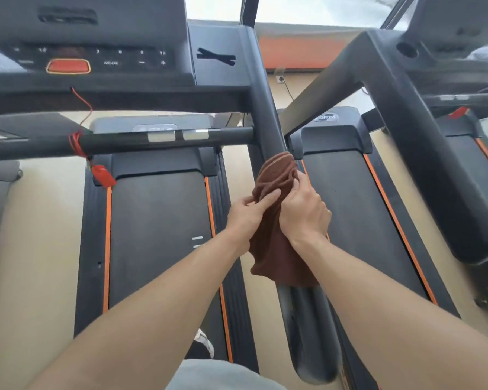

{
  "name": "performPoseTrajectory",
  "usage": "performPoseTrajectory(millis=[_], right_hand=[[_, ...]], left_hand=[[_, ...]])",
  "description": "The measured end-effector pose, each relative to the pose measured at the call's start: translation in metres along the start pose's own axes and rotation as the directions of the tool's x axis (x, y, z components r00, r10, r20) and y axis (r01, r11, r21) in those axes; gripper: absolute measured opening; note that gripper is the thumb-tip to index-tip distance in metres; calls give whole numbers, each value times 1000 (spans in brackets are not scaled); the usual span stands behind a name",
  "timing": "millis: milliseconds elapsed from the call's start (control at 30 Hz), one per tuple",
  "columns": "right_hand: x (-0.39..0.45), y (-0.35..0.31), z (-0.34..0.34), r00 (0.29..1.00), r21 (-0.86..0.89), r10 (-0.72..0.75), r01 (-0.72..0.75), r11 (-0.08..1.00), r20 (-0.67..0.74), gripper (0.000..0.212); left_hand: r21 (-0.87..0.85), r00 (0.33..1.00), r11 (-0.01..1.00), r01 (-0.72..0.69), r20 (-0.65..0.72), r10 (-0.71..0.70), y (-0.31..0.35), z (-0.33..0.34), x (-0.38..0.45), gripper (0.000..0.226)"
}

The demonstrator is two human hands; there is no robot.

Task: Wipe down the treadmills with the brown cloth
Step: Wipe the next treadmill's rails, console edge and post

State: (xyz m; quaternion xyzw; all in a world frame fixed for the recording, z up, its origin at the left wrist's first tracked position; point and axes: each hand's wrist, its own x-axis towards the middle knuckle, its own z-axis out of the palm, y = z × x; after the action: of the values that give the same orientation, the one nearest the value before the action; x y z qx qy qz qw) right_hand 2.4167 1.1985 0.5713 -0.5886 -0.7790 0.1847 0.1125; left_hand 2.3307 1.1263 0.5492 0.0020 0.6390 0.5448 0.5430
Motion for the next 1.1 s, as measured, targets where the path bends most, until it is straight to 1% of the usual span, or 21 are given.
performPoseTrajectory(millis=[33, 67, 100, 133, 167, 233, 300, 333, 433, 533, 600, 700, 800, 867, 933, 1000, 1100], right_hand=[[9, -8, 2, 1000, -16, -7, 7, 1000, -6, 43], [19, -16, 4, 1000, -27, -17, 16, 999, -12, 44], [29, -24, 5, 999, -36, -30, 29, 999, -17, 44], [39, -32, 7, 999, -40, -44, 43, 998, -20, 44], [48, -40, 9, 998, -38, -60, 59, 997, -23, 44], [65, -51, 13, 995, -28, -101, 101, 995, -25, 45], [80, -59, 17, 989, -29, -147, 146, 989, -30, 45], [87, -64, 19, 986, -37, -167, 166, 985, -26, 45], [110, -79, 25, 980, -98, -196, 198, 975, 34, 55], [131, -93, 32, 964, -159, -246, 259, 953, 99, 73], [147, -102, 38, 955, -199, -267, 289, 937, 130, 77], [172, -116, 45, 944, -239, -287, 320, 917, 163, 79], [203, -136, 51, 928, -249, -320, 362, 898, 192, 76], [226, -152, 54, 907, -277, -360, 411, 869, 217, 76], [248, -168, 58, 878, -300, -405, 470, 830, 253, 80], [268, -185, 63, 852, -305, -441, 516, 801, 282, 80], [297, -211, 70, 849, -312, -440, 519, 796, 292, 78]], left_hand=[[20, 1000, 1000, -2, 10, 2, 7, -4, 5, 62], [61, 999, 997, -39, -13, 40, 13, -8, 9, 50], [108, 994, 989, -97, -46, 102, 20, -10, 12, 42], [153, 978, 971, -182, -77, 196, 27, -12, 15, 35], [205, 944, 935, -289, -100, 314, 37, -13, 15, 28], [298, 841, 823, -483, -104, 531, 58, -17, 17, 22], [336, 750, 733, -591, -105, 653, 83, -20, 25, 25], [343, 721, 709, -616, -115, 683, 95, -22, 33, 26], [373, 667, 662, -650, -137, 733, 133, -25, 55, 19], [410, 644, 643, -647, -157, 749, 165, -32, 77, 17], [459, 629, 622, -634, -161, 760, 184, -36, 95, 15], [464, 608, 622, -631, -202, 768, 211, -37, 114, 20], [372, 600, 649, -664, -253, 759, 234, -35, 127, 33], [370, 592, 630, -682, -227, 774, 250, -34, 141, 30], [411, 590, 607, -680, -186, 786, 269, -33, 157, 27], [440, 588, 600, -668, -181, 788, 291, -33, 171, 24], [485, 604, 592, -644, -152, 782, 327, -32, 188, 21]])
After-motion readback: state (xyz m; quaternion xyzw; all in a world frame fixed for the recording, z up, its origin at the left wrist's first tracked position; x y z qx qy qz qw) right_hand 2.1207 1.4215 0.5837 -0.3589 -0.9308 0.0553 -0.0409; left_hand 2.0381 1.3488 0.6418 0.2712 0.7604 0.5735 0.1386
